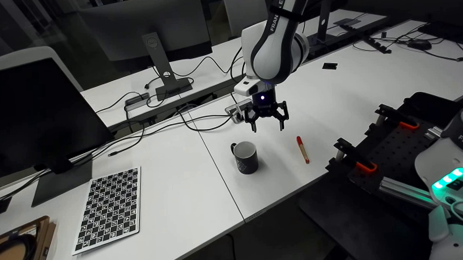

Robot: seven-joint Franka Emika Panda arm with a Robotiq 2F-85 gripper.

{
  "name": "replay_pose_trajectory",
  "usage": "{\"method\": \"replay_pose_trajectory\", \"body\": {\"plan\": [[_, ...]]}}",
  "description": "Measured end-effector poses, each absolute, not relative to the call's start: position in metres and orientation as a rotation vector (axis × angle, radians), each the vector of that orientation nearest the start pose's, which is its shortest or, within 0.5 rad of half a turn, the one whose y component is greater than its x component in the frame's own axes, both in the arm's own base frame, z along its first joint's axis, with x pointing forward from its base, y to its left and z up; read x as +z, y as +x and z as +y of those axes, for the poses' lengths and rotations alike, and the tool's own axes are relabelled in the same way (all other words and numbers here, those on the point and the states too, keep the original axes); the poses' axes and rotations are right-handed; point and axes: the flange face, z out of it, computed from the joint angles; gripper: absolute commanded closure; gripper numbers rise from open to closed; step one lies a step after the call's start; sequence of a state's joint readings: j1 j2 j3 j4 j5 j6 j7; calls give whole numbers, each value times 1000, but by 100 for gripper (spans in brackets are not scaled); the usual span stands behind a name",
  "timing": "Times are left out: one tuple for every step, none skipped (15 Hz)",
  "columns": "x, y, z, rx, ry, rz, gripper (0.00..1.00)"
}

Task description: Make the cup lie down

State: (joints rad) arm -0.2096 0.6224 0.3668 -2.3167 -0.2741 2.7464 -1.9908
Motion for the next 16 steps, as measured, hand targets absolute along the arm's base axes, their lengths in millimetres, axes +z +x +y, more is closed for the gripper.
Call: {"method": "replay_pose_trajectory", "body": {"plan": [[84, 475, 112, 64, 1259, 3065, 0], [84, 475, 116, 93, 1254, 3060, 0], [84, 475, 120, 120, 1251, 3054, 0], [84, 473, 124, 145, 1248, 3048, 0], [84, 471, 128, 165, 1242, 3046, 0], [84, 468, 133, 181, 1234, 3047, 0], [84, 465, 136, 193, 1224, 3052, 0], [83, 461, 140, 199, 1212, 3061, 0], [83, 457, 144, 207, 1198, 3070, 0], [82, 453, 147, 215, 1180, 3081, 0], [82, 449, 152, 223, 1161, 3093, 0], [82, 445, 156, 229, 1145, 3104, 0], [82, 442, 160, 237, 1132, 3112, 0], [82, 440, 163, 244, 1121, 3117, 0], [81, 439, 166, 251, 1115, 3119, 0], [80, 439, 167, 255, 1112, 3120, 0]]}}
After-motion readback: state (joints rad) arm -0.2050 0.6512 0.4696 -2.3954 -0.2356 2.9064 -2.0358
